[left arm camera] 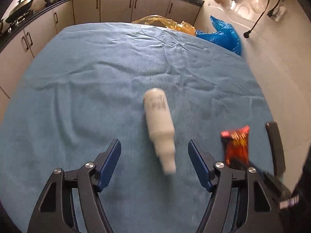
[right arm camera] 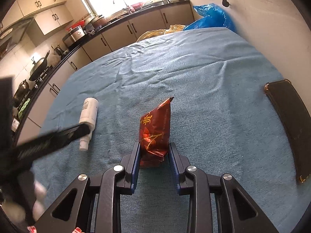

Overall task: Collect trash
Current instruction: 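Grasp the red snack bag with the right tool while the left tool grasps the white spray bottle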

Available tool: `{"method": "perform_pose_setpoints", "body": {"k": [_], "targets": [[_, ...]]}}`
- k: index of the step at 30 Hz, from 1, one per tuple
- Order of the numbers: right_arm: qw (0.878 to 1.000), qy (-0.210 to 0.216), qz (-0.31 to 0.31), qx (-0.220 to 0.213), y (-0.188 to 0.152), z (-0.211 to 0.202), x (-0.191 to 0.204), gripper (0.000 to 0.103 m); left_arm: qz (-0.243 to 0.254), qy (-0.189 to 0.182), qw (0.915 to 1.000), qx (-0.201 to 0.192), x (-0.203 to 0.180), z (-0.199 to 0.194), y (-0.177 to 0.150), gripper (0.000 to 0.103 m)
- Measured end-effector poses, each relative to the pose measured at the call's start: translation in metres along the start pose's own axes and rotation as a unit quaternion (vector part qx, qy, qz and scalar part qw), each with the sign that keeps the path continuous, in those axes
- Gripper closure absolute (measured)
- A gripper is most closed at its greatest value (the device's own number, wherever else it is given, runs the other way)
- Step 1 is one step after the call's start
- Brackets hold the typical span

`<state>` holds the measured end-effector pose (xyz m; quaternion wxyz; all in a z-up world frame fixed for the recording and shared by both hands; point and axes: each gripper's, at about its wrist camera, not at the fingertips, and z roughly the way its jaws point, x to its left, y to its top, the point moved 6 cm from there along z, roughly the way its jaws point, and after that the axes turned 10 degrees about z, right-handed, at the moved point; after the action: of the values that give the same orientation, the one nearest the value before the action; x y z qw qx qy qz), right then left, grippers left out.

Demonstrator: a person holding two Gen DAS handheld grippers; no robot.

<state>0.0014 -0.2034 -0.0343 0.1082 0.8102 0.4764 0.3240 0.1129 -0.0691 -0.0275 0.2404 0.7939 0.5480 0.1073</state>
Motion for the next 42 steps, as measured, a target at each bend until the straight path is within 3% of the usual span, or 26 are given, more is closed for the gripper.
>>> {"method": "perform_pose_setpoints", "body": {"k": [4, 8, 17, 24, 29, 42], "targets": [[1.000, 0.005, 0.006, 0.003, 0.001, 0.001, -0.003, 0.072, -0.002, -0.006, 0.9998, 0.016, 0.001, 0.016, 0.011, 0.058], [1.000, 0.001, 0.000, -0.001, 0.001, 0.001, -0.001, 0.072, 0.008, 0.001, 0.9999, 0.013, -0.002, 0.016, 0.010, 0.073], [0.999, -0.009, -0.026, -0.018, -0.001, -0.001, 0.008, 0.073, 0.007, 0.002, 1.0000, -0.004, 0.003, -0.021, -0.022, 0.074], [0.999, -0.016, -0.036, -0.031, -0.004, -0.003, 0.013, 0.073, 0.020, 0.027, 0.9990, -0.030, 0.009, -0.071, -0.069, 0.074], [0.998, -0.006, -0.050, -0.031, -0.014, -0.005, 0.026, 0.074, -0.004, 0.022, 0.9990, -0.040, 0.022, -0.097, -0.105, 0.074], [0.996, 0.017, -0.082, 0.007, -0.089, -0.057, 0.050, 0.074, -0.070, 0.032, 0.9951, -0.062, 0.070, -0.138, -0.174, 0.074]]}}
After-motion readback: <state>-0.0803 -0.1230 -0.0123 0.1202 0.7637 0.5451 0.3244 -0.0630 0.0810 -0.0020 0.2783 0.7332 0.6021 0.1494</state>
